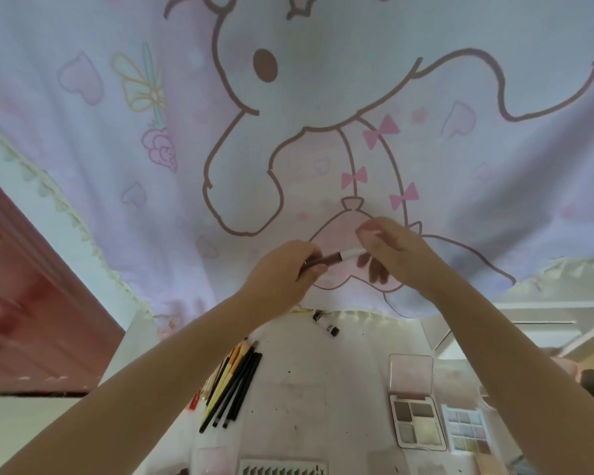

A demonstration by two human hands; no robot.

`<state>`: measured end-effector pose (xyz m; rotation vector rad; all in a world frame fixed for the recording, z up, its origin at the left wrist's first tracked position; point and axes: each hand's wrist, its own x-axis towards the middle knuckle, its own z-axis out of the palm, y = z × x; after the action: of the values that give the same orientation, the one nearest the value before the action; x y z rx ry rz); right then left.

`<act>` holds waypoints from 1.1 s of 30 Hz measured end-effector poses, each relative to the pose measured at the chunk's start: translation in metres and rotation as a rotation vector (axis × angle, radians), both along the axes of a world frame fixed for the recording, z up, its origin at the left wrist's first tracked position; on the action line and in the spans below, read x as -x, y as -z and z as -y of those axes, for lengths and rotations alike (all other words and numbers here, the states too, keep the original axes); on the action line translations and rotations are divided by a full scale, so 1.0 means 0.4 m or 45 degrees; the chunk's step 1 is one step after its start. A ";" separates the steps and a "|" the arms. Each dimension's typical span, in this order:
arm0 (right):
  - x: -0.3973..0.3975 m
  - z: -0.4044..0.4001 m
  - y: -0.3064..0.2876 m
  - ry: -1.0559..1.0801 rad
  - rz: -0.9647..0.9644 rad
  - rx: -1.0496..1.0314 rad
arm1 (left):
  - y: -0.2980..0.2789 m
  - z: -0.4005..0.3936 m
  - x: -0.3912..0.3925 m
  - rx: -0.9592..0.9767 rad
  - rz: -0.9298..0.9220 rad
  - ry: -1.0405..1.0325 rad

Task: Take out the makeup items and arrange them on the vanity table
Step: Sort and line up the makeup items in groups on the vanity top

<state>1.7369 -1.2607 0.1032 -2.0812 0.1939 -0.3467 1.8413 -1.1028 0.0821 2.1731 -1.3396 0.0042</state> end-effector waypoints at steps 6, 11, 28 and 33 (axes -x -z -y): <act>-0.012 -0.005 0.031 -0.172 0.063 0.085 | 0.021 -0.025 -0.012 -0.036 0.024 -0.058; -0.038 -0.024 0.064 -0.134 -0.151 0.140 | 0.051 -0.052 -0.006 -0.069 0.012 -0.068; -0.055 -0.087 0.175 -0.344 -0.198 -0.236 | 0.125 -0.147 -0.001 -0.162 -0.150 -0.189; -0.081 -0.122 0.203 -0.237 -0.277 -0.046 | 0.158 -0.174 -0.004 -0.227 -0.182 -0.221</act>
<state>1.7694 -1.2120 0.0220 -2.0797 0.1331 -0.0042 1.8430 -1.0333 0.0188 2.3836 -1.1052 -0.2062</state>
